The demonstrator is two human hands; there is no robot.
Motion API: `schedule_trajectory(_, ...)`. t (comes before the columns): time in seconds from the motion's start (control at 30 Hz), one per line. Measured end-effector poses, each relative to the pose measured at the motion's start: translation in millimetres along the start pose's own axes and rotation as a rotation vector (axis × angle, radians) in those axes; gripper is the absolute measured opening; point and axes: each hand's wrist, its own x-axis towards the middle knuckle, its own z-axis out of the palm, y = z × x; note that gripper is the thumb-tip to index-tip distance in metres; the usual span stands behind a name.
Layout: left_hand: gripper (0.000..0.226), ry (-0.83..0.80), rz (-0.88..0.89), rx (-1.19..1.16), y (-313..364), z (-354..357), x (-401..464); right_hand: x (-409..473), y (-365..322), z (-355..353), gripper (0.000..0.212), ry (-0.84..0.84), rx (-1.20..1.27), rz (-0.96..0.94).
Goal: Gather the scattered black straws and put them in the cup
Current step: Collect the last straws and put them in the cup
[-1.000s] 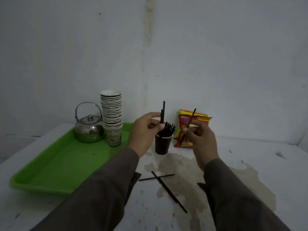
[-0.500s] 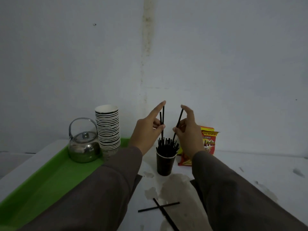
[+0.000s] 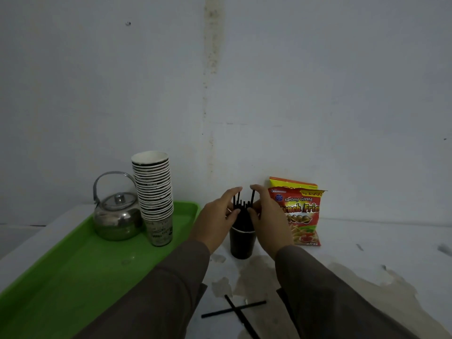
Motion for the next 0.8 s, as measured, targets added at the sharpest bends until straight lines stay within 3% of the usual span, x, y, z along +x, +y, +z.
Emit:
schedule_trajectory(0.1, 0.031, 0.009, -0.001, 0.033, 4, 0, 1, -2, 5, 1, 0.025, 0.004, -0.048, -0.04)
schedule_trajectory(0.2, 0.024, 0.008, 0.031, 0.134, 8, 1, 0, -7, 11, 5, 0.025, 0.003, -0.096, -0.066)
schedule_trajectory(0.5, 0.034, -0.082, 0.018, 0.301, 23, -11, 3, -10, 4, -6, 0.032, -0.019, -0.083, -0.074)
schedule_trajectory(0.8, 0.038, 0.083, 0.054, 0.17, 49, -28, -50, -39, -14, -47, 0.032, 0.177, 0.088, 0.013)
